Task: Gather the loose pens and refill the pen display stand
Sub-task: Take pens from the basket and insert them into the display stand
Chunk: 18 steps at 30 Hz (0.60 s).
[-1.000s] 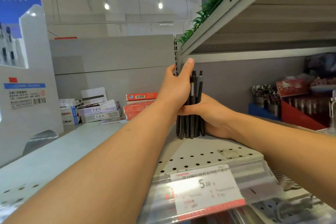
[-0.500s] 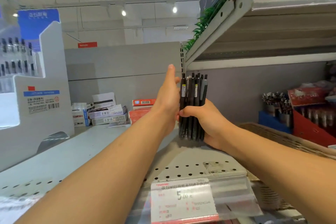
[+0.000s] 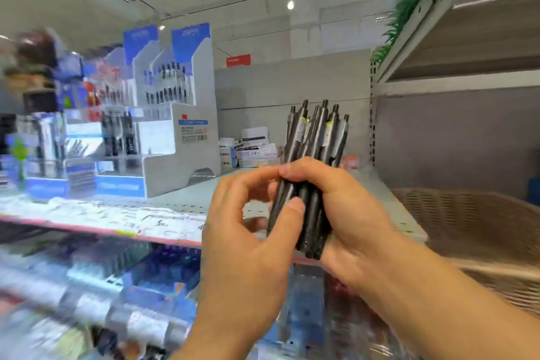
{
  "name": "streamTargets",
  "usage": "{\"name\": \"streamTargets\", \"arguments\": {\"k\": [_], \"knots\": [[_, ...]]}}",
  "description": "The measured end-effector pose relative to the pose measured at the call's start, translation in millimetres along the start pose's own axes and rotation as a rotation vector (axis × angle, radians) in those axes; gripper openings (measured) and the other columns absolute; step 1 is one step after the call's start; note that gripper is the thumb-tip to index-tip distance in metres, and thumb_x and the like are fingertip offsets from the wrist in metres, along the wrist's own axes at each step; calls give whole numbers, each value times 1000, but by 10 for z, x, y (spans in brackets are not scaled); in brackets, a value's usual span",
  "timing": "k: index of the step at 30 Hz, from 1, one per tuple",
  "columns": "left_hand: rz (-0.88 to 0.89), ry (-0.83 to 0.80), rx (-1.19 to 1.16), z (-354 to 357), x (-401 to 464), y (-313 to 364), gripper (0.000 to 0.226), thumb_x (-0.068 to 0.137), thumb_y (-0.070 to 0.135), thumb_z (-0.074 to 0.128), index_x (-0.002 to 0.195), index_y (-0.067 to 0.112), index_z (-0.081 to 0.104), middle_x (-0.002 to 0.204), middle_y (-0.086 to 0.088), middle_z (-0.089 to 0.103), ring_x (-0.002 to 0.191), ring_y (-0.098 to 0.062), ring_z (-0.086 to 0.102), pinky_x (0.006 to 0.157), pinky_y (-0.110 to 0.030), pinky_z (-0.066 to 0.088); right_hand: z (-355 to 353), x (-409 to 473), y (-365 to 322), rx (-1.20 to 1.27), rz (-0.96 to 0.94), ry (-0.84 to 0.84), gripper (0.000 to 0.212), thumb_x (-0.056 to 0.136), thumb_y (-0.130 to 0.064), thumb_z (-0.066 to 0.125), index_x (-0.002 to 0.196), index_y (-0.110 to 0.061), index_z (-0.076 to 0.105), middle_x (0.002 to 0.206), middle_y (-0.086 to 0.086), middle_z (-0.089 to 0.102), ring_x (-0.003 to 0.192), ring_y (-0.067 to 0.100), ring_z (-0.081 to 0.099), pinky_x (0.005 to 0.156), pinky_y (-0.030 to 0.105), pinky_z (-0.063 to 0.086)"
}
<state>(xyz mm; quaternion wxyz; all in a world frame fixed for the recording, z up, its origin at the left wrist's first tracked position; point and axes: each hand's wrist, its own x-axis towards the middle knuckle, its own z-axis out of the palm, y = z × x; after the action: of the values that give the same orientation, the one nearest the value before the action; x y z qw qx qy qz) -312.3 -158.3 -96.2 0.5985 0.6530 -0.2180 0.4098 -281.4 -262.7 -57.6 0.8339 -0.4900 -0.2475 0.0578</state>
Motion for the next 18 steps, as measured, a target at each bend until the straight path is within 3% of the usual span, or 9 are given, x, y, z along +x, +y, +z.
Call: {"name": "streamTargets", "arguments": {"k": [2, 3, 5, 6, 8, 11, 13, 15, 18], "knots": [[-55, 60, 99, -406, -97, -14, 28, 67, 50, 65, 93, 43, 70, 92, 5, 69, 88, -7, 66, 68, -15, 49, 264, -40, 266, 51, 53, -42, 36, 64, -12, 72, 96, 3, 67, 90, 25, 63, 89, 42, 60, 99, 76, 41], [-100, 69, 106, -629, -127, -10, 28, 66, 50, 67, 92, 39, 72, 87, 4, 70, 82, -9, 66, 66, -18, 50, 391, -41, 419, 77, 85, -63, 40, 64, -12, 72, 99, 6, 65, 91, 30, 64, 89, 46, 64, 96, 73, 46], [-205, 90, 23, -1109, -152, 12, 24, 68, 40, 71, 89, 30, 75, 75, 3, 68, 67, -11, 61, 55, -21, 47, 684, -32, 734, 138, 163, -128, 42, 64, -10, 72, 100, 8, 63, 83, 29, 67, 74, 40, 70, 74, 51, 63], [-253, 112, -22, -1359, -142, 33, 20, 70, 32, 71, 88, 27, 76, 71, 1, 65, 60, -10, 56, 49, -21, 44, 851, -32, 900, 152, 200, -155, 42, 62, -10, 72, 100, 7, 64, 79, 25, 66, 64, 31, 69, 60, 38, 61], [-328, 122, 27, -1873, -108, 63, 20, 72, 27, 69, 91, 27, 76, 70, -1, 62, 53, -10, 52, 44, -23, 40, 1212, -15, 1256, 158, 255, -208, 37, 68, -4, 71, 102, 7, 65, 74, 18, 65, 54, 20, 65, 48, 26, 53], [-390, 139, 289, -2671, -103, 62, 26, 69, 33, 71, 95, 28, 72, 67, 2, 61, 48, -13, 52, 49, -30, 42, 1845, 40, 1835, 134, 288, -314, 16, 84, 9, 61, 96, 6, 70, 72, 18, 70, 63, 22, 68, 60, 35, 61], [-414, 152, 498, -3258, -144, 51, 29, 68, 37, 70, 96, 33, 66, 67, 1, 62, 49, -15, 55, 52, -33, 45, 2320, 79, 2218, 114, 311, -359, 21, 84, 13, 58, 95, 4, 73, 83, 28, 72, 72, 27, 69, 72, 43, 63], [-450, 147, 648, -3868, -204, 51, 25, 74, 34, 71, 96, 35, 61, 63, 2, 64, 50, -17, 60, 52, -35, 51, 2787, 137, 2592, 107, 324, -412, 28, 83, 17, 55, 84, -2, 76, 74, 20, 71, 60, 21, 68, 63, 34, 61], [-510, 170, 760, -4692, -318, 66, 24, 85, 20, 68, 104, 31, 58, 62, 2, 67, 54, -17, 64, 61, -41, 57, 3463, 168, 3052, 58, 340, -458, 25, 81, 15, 58, 86, -1, 76, 77, 19, 70, 64, 22, 66, 78, 41, 56]]}}
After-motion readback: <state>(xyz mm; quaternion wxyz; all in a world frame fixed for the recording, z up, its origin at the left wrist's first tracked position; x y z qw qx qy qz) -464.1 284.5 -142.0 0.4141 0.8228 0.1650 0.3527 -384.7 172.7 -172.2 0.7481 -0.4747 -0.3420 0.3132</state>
